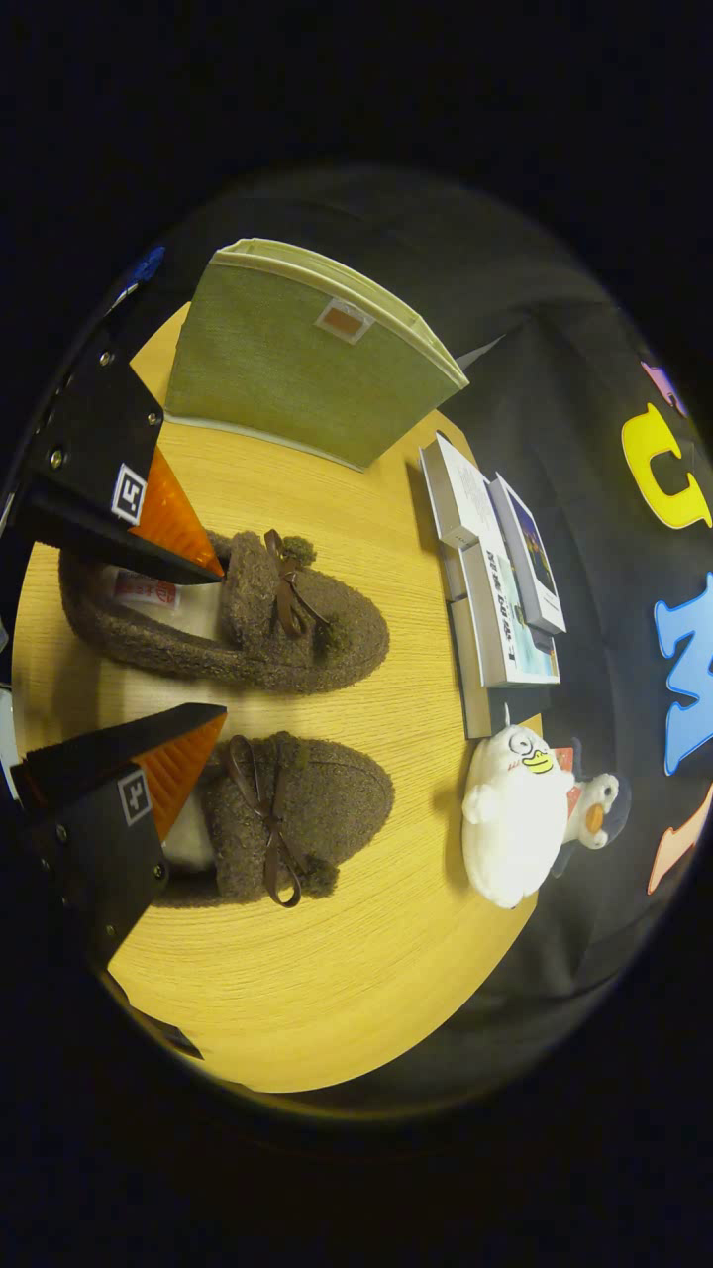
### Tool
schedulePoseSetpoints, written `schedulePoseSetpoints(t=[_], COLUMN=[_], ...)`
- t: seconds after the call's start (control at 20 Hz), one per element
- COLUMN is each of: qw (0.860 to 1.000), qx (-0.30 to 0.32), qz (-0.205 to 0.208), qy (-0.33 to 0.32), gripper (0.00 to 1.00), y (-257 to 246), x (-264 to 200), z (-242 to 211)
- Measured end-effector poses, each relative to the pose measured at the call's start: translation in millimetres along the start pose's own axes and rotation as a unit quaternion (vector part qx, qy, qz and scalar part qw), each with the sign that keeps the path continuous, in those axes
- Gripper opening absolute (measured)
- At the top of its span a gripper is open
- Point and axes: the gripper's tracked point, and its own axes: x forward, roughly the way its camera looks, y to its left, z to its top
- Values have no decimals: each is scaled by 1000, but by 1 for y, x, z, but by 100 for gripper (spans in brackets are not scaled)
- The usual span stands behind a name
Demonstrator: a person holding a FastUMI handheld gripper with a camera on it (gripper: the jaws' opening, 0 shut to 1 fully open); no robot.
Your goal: Open the storage box then place both shoes into the box .Put the left shoe in first, then the right shoe, with the right side of both shoes facing outward in a uniform manner.
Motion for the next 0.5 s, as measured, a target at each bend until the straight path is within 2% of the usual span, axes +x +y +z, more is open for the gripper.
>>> schedulePoseSetpoints(t=[0.35, 0.4, 0.5], qw=[999, 999, 998], qx=[14, 25, 38], qz=[0, 3, 12], qy=[34, 38, 43], gripper=[68, 44, 44], y=[4, 5, 6], x=[15, 15, 14], z=[-9, -10, -11])
